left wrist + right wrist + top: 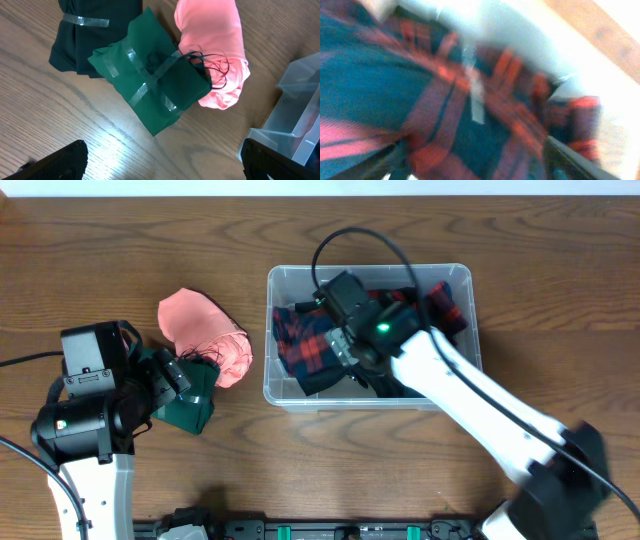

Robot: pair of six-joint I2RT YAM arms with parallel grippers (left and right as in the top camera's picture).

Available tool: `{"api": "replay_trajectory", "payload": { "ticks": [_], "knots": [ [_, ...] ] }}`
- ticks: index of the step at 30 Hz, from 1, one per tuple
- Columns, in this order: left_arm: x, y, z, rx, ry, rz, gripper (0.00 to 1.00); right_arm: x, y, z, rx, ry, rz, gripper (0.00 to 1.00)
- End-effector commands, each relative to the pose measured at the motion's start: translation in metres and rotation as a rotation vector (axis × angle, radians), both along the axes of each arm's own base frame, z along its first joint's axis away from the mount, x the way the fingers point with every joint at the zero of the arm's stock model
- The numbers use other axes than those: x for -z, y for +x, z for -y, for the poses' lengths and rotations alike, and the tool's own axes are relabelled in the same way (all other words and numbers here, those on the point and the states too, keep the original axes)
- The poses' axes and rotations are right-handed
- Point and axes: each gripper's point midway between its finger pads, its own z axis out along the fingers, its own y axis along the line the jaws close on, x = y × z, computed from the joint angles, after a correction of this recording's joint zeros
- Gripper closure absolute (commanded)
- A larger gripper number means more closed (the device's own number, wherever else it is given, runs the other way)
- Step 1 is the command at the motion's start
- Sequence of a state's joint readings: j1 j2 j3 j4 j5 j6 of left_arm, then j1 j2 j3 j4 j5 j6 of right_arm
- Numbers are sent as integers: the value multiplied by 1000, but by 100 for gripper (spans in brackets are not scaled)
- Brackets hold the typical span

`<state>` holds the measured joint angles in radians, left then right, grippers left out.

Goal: Pack container
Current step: 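Place the plaid shirt into the bin and press it down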

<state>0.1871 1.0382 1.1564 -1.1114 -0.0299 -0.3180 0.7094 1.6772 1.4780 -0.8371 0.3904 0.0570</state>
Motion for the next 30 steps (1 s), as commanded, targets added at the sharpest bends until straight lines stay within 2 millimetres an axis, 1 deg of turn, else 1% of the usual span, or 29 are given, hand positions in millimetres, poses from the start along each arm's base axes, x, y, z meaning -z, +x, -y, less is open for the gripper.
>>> {"api": "replay_trajectory", "payload": {
  "ticks": [1, 2, 3, 4, 5, 7, 9, 10, 12, 13, 16, 17, 19, 21, 22, 23, 25, 26, 28, 30],
  "knots": [
    [-5, 1, -3, -17, 5, 13, 2, -92, 11, 17, 19, 85, 236, 39],
    [-5, 1, -3, -17, 5, 13, 2, -99, 11, 19, 22, 105, 253, 44],
    [-5, 1, -3, -17, 5, 13, 2, -103, 11, 20, 21, 123, 255, 48],
    [-5, 1, -3, -17, 5, 13, 2, -102, 11, 21, 20, 135, 246, 50],
    [-5, 1, -3, -17, 5, 13, 2, -97, 11, 21, 21, 152, 225, 52],
    [-5, 1, -3, -17, 5, 13, 2, -78, 11, 18, 19, 183, 154, 55],
    [-5, 1, -3, -17, 5, 13, 2, -48, 9, 12, 10, 210, 53, 58],
    [-5, 1, -3, -17, 5, 13, 2, -30, 6, 8, 8, 223, -5, 61],
    [-5, 1, -3, -17, 5, 13, 2, 11, -7, -5, -6, 255, -162, 64],
    [-5, 1, -3, -17, 4, 13, 2, 39, -20, -15, -27, 280, -272, 65],
    [-5, 1, -3, -17, 4, 13, 2, 100, -59, -35, -60, 322, -537, 66],
    [-5, 1, -3, -17, 5, 13, 2, 119, -71, -37, -57, 317, -605, 66],
    [-5, 1, -3, -17, 5, 13, 2, 155, -85, -30, -3, 260, -700, 65],
    [-5, 1, -3, -17, 4, 13, 2, 175, -89, -25, 23, 226, -740, 62],
    [-5, 1, -3, -17, 5, 13, 2, 182, -86, -22, 37, 213, -742, 61],
    [-5, 1, -3, -17, 5, 13, 2, 185, -82, -18, 49, 205, -734, 60],
    [-5, 1, -3, -17, 4, 13, 2, 182, -69, -9, 77, 200, -698, 57],
    [-5, 1, -3, -17, 4, 13, 2, 175, -62, -5, 91, 204, -678, 56],
    [-5, 1, -3, -17, 5, 13, 2, 155, -43, 6, 127, 214, -629, 55],
    [-5, 1, -3, -16, 5, 13, 2, 127, -25, 19, 159, 234, -572, 55]
  ]
}}
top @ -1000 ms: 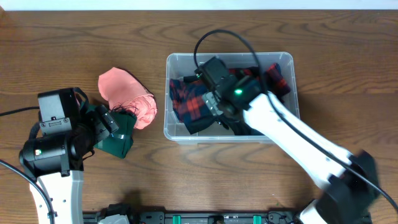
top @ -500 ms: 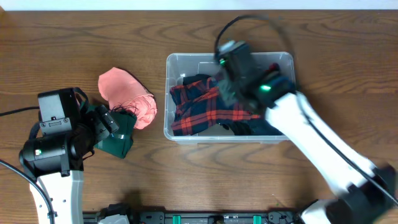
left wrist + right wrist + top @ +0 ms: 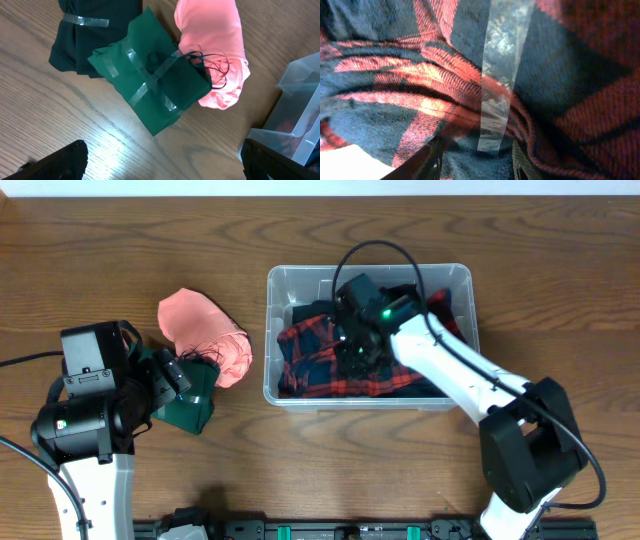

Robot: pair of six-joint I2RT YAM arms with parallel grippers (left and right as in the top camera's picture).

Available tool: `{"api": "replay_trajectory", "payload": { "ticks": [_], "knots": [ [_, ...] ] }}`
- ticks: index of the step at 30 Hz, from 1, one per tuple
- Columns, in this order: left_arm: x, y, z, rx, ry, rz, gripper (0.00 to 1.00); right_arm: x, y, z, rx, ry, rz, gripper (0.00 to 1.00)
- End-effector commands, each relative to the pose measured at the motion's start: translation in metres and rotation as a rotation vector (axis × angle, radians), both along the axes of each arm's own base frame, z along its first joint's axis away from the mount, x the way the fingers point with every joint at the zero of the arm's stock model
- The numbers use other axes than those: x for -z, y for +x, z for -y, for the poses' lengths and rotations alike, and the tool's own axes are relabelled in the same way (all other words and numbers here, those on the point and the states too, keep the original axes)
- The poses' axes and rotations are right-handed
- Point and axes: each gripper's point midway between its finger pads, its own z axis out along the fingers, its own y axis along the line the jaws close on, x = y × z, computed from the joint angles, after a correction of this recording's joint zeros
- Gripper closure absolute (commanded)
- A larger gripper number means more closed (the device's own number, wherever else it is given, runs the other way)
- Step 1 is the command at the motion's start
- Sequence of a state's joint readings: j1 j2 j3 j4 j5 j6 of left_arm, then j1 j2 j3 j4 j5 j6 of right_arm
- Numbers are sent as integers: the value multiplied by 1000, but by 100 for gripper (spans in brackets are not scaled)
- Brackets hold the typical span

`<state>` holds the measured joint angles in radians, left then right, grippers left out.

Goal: Pack container
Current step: 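Place the plaid shirt into the bin and press it down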

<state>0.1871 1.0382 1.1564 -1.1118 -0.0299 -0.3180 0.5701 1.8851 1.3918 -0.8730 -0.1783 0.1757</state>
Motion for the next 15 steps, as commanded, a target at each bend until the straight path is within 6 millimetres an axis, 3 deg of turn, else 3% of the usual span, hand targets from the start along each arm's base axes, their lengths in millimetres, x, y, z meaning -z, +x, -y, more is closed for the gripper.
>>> {"api": "replay_trajectory", "payload": {
  "ticks": [1, 6, 9, 12, 15],
  "knots": [
    [-5, 1, -3, -16, 5, 13, 2, -12, 27, 42, 124, -69, 35, 55],
    [-4, 2, -3, -17, 5, 6, 2, -95, 53, 77, 175, -43, 258, 47],
    [5, 4, -8, -30, 17, -43, 2, -142, 56, 104, 201, -57, 403, 35],
    [23, 7, -15, -53, 3, -123, 2, -174, 52, 127, 233, -66, 494, 27],
    [46, 4, -26, -169, -49, -215, 2, -189, 44, 144, 253, -78, 518, 26]
  ]
}}
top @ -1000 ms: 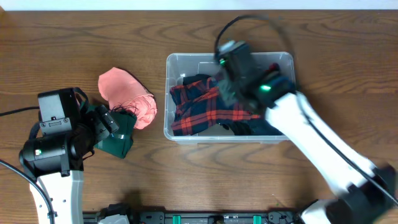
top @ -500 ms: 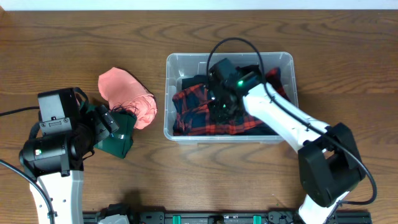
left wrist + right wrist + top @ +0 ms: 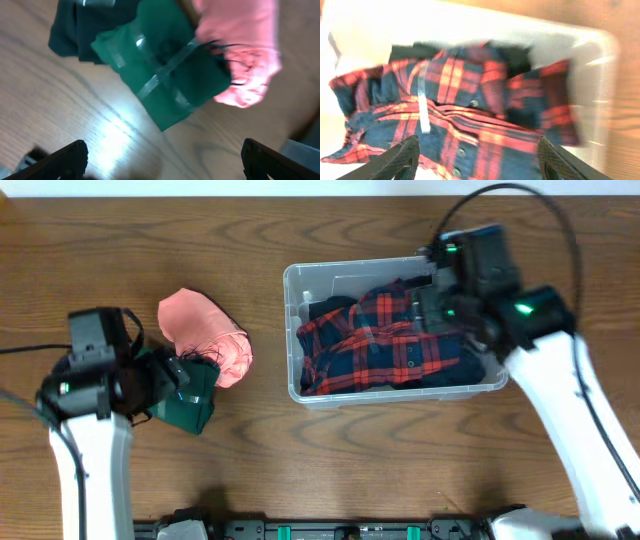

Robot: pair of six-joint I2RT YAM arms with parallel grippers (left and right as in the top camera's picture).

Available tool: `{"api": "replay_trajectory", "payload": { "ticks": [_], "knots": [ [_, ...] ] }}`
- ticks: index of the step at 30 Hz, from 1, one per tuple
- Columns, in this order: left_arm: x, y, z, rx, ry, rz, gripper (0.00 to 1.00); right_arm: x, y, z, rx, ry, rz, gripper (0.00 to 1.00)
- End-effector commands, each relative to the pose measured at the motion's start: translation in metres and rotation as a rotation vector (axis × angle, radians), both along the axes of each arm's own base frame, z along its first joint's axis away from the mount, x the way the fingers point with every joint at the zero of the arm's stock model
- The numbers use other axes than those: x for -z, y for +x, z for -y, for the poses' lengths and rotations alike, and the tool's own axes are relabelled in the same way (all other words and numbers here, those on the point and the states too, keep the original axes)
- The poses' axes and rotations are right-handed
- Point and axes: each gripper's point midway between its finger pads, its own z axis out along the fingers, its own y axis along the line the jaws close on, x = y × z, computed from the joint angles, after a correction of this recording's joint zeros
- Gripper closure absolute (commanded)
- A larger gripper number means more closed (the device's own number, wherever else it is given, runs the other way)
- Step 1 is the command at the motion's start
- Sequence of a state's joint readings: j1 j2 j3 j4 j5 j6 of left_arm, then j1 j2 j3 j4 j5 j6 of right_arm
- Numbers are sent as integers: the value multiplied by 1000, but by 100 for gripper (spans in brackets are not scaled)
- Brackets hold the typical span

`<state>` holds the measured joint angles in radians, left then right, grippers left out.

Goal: Pack container
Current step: 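Place the plaid shirt into the bin and press it down, then grasp the green taped bundle with the left gripper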

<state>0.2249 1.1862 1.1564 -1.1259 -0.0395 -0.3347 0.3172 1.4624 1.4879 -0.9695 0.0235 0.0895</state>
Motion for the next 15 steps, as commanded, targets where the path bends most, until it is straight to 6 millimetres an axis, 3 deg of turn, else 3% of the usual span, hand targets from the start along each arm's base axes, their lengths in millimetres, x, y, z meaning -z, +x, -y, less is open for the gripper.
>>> {"api": "replay_trajectory", "payload": {
  "ticks": [1, 8, 11, 15],
  "knots": [
    [20, -5, -18, -172, -31, -94, 2, -9, -4, 27, 29, -76, 22, 26],
    [73, -33, -45, -518, -150, -217, 2, 7, -12, 66, 116, -144, -66, 25],
    [101, -30, -40, -487, -254, -198, 2, 8, -10, 73, 136, -142, -68, 25],
    [134, -4, -21, -283, -413, -96, 2, 8, -10, 76, 145, -142, -69, 25]
  ]
}}
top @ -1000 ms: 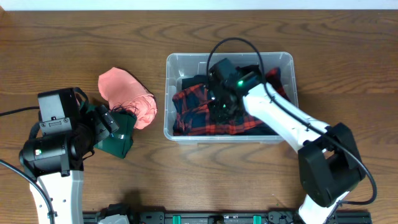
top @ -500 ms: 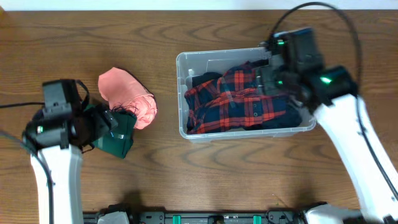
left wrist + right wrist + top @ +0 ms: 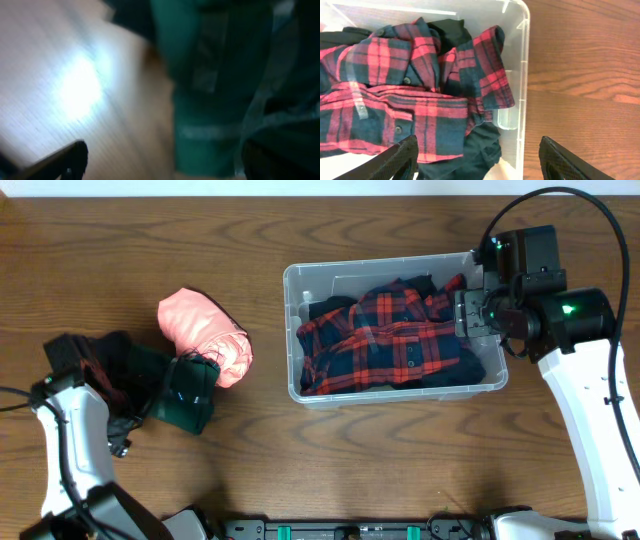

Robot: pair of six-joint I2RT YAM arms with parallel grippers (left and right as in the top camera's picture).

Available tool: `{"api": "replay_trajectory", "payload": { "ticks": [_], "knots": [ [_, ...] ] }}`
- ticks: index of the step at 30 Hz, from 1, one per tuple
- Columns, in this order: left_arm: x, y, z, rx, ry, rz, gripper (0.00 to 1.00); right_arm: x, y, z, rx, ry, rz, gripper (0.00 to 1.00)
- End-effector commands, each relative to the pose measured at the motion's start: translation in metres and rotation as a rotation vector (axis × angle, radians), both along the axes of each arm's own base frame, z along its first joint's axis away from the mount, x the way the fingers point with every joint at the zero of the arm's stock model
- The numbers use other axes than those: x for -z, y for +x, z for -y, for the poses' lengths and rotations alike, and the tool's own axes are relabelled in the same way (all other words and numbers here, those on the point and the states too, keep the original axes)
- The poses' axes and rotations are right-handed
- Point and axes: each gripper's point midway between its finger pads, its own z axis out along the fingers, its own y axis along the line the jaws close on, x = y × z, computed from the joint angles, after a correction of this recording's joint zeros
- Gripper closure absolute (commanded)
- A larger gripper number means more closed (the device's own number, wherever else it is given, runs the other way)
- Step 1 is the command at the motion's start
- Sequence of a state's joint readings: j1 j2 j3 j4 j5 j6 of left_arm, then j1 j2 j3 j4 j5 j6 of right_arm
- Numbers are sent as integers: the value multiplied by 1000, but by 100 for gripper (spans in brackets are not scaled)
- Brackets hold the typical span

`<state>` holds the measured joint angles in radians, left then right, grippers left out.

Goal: Pack container
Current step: 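Grasp the green taped bundle with the left gripper, then carry the green bundle into the bin and release it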

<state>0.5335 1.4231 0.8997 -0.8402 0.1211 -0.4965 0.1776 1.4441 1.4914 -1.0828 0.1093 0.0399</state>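
Note:
A clear plastic container (image 3: 293, 330) holds a spread red plaid shirt (image 3: 390, 330) over a dark garment (image 3: 482, 150). My right gripper (image 3: 492, 310) hangs open above the container's right end. Its fingers (image 3: 395, 160) are wide apart with nothing between them. On the table to the left lie a pink bundle (image 3: 205, 335), a taped green bundle (image 3: 188, 395) and a dark bundle (image 3: 125, 355). My left gripper (image 3: 150, 392) is open and close against the green bundle (image 3: 220, 90). That view is blurred.
A black cord (image 3: 205, 360) lies between the pink and green bundles. The container's right wall (image 3: 522, 60) borders bare wood table (image 3: 580, 75). The left arm's white link (image 3: 75, 430) stands at the front left.
My left gripper has moved from above the bundles to low and close against the green bundle, still open. The right gripper has moved slightly rightward, staying open above the container's right end.
My right gripper was down in the container's left part on the plaid shirt at the first two moments, while the left hung still over the bundles. By 0.5 s ago the container stood further right, the shirt lay spread, and the right gripper was raised.

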Motion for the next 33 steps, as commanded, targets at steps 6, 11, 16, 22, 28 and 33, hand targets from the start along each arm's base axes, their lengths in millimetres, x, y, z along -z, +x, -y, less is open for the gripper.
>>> {"api": "replay_trajectory", "payload": {
  "ticks": [6, 11, 16, 22, 28, 33],
  "knots": [
    [47, 22, 30, 197, -206, 84, 2, 2, -1, 5, -1, -23, -8, 25],
    [52, 34, 42, 230, -282, 138, 43, 3, -3, 6, -1, -26, -17, 26],
    [27, 41, 51, 263, -319, 215, 81, 2, -3, 6, -1, -26, -17, 26],
    [-52, 48, 57, 356, -224, 402, 94, -2, -3, 12, 16, -33, 1, 26],
    [-167, 59, 86, 500, -63, 721, 94, -19, -8, 36, 115, -45, 58, 26],
    [-230, 65, 151, 668, -90, 880, 94, -44, -20, 76, 342, -31, 151, 24]
  ]
}}
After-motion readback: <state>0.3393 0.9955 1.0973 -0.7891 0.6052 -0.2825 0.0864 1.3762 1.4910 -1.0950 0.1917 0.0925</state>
